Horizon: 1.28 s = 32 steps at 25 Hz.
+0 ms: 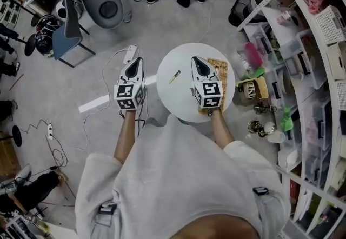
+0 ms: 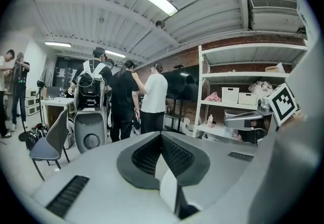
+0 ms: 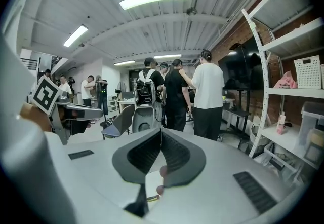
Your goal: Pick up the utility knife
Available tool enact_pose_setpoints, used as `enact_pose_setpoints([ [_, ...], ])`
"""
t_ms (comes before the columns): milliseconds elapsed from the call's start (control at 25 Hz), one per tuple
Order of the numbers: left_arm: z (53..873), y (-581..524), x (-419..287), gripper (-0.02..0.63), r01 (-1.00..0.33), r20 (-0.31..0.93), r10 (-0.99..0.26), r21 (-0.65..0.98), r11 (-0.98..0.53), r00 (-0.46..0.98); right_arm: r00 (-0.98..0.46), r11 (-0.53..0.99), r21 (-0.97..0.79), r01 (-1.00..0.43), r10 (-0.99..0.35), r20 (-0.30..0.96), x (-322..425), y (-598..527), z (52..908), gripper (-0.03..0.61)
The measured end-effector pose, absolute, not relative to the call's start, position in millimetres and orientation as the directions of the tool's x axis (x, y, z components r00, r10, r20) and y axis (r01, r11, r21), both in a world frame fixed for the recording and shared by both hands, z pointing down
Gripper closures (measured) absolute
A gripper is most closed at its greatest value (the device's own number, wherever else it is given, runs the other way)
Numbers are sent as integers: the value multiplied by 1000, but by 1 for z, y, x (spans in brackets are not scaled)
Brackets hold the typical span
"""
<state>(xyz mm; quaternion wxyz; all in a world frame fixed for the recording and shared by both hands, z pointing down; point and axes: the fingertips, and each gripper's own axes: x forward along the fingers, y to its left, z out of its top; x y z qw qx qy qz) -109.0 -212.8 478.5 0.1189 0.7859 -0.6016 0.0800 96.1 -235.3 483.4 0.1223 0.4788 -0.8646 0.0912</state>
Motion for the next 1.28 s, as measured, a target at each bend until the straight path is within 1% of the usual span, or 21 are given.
enact_pose_setpoints([
  [320,487,-224,-114,594,-970,294,-925,98,-222,241,-532,542,-66,-838,-783,321,88,-253,496,547],
  [760,505,-243,-138,594,-958,316,-907,151,-242,279,-514,536,-61,-842,-762,395,51,-262,518,546],
  [1280,560,-213,-127,594,-940,429,-839,216,-265,335,-469,492,-112,-863,-698,541,58,-221,583,546],
])
